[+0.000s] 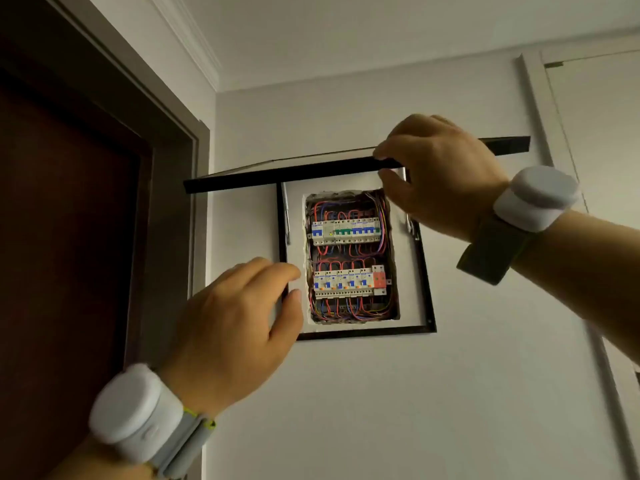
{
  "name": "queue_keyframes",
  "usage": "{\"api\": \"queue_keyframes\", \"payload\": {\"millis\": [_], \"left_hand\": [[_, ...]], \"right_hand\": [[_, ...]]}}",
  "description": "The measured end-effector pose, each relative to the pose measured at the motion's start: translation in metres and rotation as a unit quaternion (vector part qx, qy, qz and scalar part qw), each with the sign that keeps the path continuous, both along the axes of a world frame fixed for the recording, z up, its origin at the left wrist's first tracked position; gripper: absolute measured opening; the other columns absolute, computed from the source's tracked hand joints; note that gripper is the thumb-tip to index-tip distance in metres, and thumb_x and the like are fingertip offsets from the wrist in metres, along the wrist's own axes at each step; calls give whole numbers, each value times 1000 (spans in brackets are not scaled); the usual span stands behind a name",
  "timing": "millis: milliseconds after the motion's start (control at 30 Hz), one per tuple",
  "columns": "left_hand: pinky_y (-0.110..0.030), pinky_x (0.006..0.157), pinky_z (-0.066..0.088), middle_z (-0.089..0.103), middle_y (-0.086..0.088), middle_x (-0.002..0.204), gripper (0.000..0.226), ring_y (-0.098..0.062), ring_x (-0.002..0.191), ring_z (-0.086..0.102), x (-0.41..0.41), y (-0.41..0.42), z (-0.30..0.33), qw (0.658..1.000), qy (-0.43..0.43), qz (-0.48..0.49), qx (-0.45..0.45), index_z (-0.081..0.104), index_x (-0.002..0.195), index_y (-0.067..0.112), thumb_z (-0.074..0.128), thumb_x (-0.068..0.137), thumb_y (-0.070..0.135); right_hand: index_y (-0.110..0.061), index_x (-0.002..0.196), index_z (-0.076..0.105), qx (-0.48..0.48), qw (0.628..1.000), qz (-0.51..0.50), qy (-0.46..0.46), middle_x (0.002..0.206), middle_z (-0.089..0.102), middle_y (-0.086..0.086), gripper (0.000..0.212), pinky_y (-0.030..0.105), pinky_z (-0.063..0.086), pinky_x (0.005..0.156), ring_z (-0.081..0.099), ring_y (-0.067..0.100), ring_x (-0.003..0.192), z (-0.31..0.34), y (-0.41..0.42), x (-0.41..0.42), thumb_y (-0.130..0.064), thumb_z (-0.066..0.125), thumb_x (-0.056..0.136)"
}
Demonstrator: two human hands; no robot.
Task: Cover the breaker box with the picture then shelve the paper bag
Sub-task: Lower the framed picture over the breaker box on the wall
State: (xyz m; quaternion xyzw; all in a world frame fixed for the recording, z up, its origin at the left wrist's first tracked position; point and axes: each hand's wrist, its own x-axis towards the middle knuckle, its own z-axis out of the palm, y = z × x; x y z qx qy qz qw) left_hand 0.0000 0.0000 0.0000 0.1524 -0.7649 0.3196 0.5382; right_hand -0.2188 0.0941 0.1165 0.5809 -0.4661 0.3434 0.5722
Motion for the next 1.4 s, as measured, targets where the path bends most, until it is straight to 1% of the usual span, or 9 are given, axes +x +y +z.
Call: {"api": "queue_keyframes", "payload": {"millis": [133, 267, 400, 600, 767, 967, 1067, 1167, 1400], "left_hand": [[-41, 63, 55, 67, -10, 92, 32, -30, 81, 63, 7, -12, 32, 998, 49, 5, -30, 61, 104, 11, 43, 91, 33], [-47, 87, 46, 56, -20, 120, 38, -39, 106, 52, 5, -40, 81, 988, 118, 62, -83, 54, 122, 7, 51, 90, 27], [-51, 96, 38, 50, -25, 130, 41, -45, 118, 43, -1, -62, 114, 981, 146, 104, -75, 53, 125, 2, 59, 87, 16], [-48, 80, 43, 57, -23, 111, 32, -44, 101, 48, -6, -76, 113, 980, 158, 108, -58, 57, 119, 4, 56, 88, 13], [-45, 73, 43, 56, -22, 101, 25, -42, 96, 49, -9, -83, 99, 981, 156, 90, -67, 64, 107, 2, 62, 84, 8], [-48, 70, 47, 53, -20, 95, 26, -41, 89, 49, -21, -106, 56, 986, 124, 114, -17, 65, 102, 5, 69, 77, 9], [-48, 65, 46, 52, -17, 89, 18, -39, 87, 48, -29, -118, 36, 985, 94, 145, 25, 61, 90, 6, 71, 76, 11], [-46, 60, 45, 52, -14, 85, 21, -36, 84, 48, -40, -130, 18, 981, 70, 167, 68, 54, 81, 9, 73, 74, 13], [-40, 58, 40, 51, -8, 84, 16, -30, 80, 47, -65, -170, -17, 975, 9, 195, 106, 48, 80, 12, 64, 83, 12]], "right_hand": [[-17, 124, 58, 11, 997, -60, -39, 129, 57, 7, 39, 48, 48, 91, 52, 30, 115, 17, -9, -11, -36, 50, 90], [-18, 114, 63, 33, 996, -57, -60, 119, 60, 6, 37, 48, 50, 85, 56, 30, 104, 22, -11, -18, -42, 49, 90], [-17, 110, 65, 23, 996, -47, -71, 112, 62, 8, 32, 49, 53, 79, 58, 31, 96, 24, -4, -32, -39, 54, 89], [-16, 111, 67, 7, 998, -32, -53, 107, 62, 10, 24, 50, 53, 77, 58, 33, 94, 18, 3, -54, -25, 56, 91], [-20, 106, 69, 17, 998, -26, -49, 105, 61, 8, 21, 51, 52, 76, 56, 32, 96, 7, -8, -65, -26, 58, 89], [-21, 101, 67, 80, 996, -39, -31, 102, 60, 4, 18, 43, 53, 74, 55, 25, 94, -32, -32, -84, -29, 58, 88], [-22, 101, 64, 125, 991, -46, -20, 100, 59, 1, 17, 41, 53, 73, 53, 21, 92, -51, -49, -96, -30, 57, 88], [-22, 101, 62, 159, 986, -52, -20, 99, 58, 0, 17, 38, 53, 72, 52, 20, 91, -70, -68, -107, -33, 57, 88], [-22, 104, 58, 218, 974, -58, -16, 100, 57, -1, 19, 31, 51, 71, 52, 19, 92, -107, -113, -136, -34, 57, 89]]}}
